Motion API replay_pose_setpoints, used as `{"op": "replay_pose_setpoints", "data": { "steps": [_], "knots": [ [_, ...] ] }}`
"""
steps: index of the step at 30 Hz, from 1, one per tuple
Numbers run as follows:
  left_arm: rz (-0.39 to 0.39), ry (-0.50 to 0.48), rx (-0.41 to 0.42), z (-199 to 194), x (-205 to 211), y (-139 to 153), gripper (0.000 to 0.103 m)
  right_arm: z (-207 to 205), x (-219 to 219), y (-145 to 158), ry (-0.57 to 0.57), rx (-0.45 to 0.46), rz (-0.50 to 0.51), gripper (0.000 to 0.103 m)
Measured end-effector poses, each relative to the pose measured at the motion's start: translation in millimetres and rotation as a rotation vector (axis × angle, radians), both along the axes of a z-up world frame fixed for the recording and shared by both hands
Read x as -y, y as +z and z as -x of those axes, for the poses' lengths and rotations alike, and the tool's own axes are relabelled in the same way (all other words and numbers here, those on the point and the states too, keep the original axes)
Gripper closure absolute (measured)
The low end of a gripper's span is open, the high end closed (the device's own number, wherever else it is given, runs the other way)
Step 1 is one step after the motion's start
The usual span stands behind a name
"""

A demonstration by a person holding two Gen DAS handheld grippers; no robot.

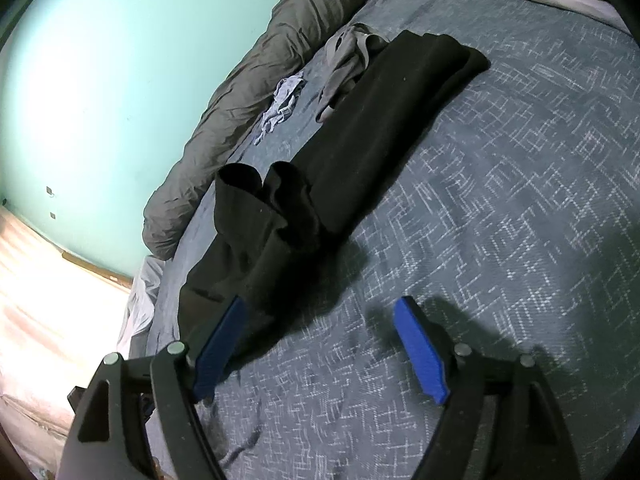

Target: Fold clothes

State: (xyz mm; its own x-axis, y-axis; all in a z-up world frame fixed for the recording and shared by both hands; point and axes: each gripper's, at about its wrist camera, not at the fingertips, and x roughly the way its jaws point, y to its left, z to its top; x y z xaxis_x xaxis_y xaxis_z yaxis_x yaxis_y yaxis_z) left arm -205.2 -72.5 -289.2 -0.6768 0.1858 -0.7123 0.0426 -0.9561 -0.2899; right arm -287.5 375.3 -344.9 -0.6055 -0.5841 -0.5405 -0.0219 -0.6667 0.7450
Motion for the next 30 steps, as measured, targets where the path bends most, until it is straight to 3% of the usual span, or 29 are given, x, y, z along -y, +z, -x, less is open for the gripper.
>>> {"op": "replay_pose_setpoints", "data": {
  "steps": [12,23,30],
  "knots": [
    [-0.023,0.001,-0.007,-1,12,4,0.035,4,2,18,-0.024,-0.025,-0.042,0.024],
    [-0.073,0.037,-0.022,-2,28,8,0.034,56,24,12,-0.021,0.074,-0.033,0.019],
    [-0.092,0.043,-0.028,-3,35,9,0.034,71,41,-9,-0.009,0.157,-0.012,0.019]
  ]
}}
